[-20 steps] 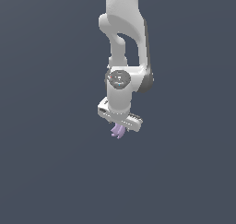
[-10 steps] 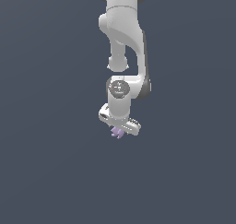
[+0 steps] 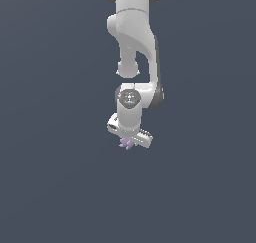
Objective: Pick up the object and move it to a goal position.
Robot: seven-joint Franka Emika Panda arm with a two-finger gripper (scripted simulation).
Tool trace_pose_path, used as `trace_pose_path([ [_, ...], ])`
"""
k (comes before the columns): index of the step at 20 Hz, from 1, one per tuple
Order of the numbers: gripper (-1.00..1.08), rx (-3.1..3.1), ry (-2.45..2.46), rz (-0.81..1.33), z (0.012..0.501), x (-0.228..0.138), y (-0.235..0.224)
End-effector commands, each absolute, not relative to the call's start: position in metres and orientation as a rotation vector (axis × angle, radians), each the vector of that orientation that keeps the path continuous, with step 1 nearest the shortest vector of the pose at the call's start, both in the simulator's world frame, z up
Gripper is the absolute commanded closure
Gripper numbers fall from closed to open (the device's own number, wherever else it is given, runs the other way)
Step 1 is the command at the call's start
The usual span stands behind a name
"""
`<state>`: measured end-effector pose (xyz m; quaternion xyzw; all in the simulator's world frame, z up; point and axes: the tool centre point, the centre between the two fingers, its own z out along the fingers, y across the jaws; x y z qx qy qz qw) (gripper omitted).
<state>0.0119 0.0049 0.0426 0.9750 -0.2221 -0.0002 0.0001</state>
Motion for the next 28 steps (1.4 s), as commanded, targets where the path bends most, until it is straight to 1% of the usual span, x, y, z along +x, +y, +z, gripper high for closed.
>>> trace_pose_path([
  [1, 1.08, 3.063, -0.698, 0.0, 0.043, 0.012, 0.005],
  [7, 1.08, 3.063, -0.698, 0.0, 0.045, 0.013, 0.006],
  [13, 1.08, 3.063, -0.698, 0.0, 0.067, 0.02, 0.017],
  [18, 1.08, 3.062, -0.699, 0.0, 0.1, 0.032, 0.034],
  [28, 1.08, 3.062, -0.699, 0.0, 0.182, 0.062, 0.077],
])
